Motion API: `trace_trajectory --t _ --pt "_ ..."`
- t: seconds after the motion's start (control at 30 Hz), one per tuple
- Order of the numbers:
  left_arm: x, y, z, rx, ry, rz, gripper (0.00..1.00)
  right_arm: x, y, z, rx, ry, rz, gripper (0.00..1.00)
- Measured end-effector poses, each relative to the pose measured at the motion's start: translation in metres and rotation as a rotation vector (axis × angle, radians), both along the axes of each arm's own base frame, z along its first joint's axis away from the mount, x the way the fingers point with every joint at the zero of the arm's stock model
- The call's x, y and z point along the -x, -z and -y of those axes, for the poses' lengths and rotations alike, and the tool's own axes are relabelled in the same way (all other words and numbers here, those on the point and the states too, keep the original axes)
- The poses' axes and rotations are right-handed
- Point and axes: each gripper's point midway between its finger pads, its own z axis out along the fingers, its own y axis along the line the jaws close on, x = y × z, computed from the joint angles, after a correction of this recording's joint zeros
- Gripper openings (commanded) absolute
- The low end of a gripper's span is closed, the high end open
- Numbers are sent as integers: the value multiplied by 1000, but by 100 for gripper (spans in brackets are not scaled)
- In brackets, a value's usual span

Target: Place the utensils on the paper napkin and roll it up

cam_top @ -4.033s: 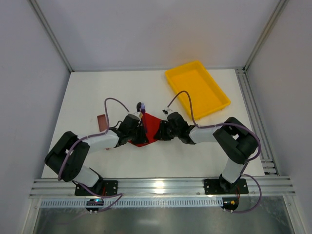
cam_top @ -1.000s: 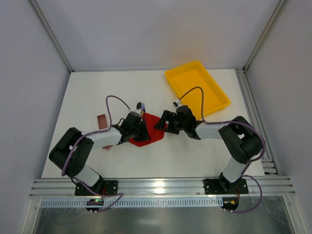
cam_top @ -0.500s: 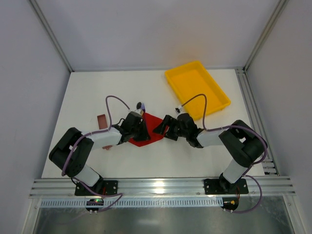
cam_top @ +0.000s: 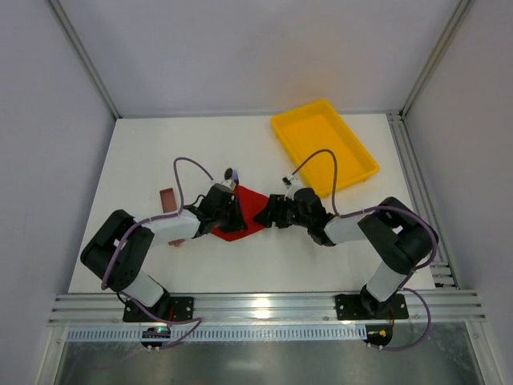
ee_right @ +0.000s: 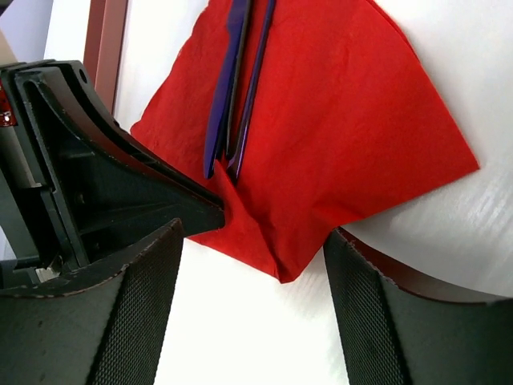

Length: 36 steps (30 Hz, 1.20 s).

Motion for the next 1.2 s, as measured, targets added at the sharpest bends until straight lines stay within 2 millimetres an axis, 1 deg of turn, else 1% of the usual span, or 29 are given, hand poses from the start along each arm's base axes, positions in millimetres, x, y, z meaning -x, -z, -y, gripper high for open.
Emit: trace_trajectory --t 0.1,0.2,0.23,0.33,0.6,0.8,0.87,1.07,1.13,1.2 --pt "0 0 0 0 0 0 18 -1 0 -1 6 -23 32 72" --pt "0 0 0 0 0 0 18 0 1 -2 8 -34 48 80" --pt "0 0 0 0 0 0 18 1 2 -2 11 -39 56 81" --pt "0 0 0 0 0 0 18 3 3 -2 21 -53 73 82" --pt "0 0 0 0 0 0 18 7 0 -4 7 -68 128 84" --pt "0 0 0 0 0 0 17 1 -21 -13 -94 -38 139 84" --pt "0 0 0 0 -1 0 18 0 -23 -15 -113 -32 138 83" --pt "0 0 0 0 -1 0 17 -6 -18 -13 -79 -6 129 82" --pt "0 0 0 0 -1 0 18 -8 -11 -9 -46 11 121 78" --pt "0 0 0 0 -1 0 18 -9 -5 -4 -17 27 116 72"
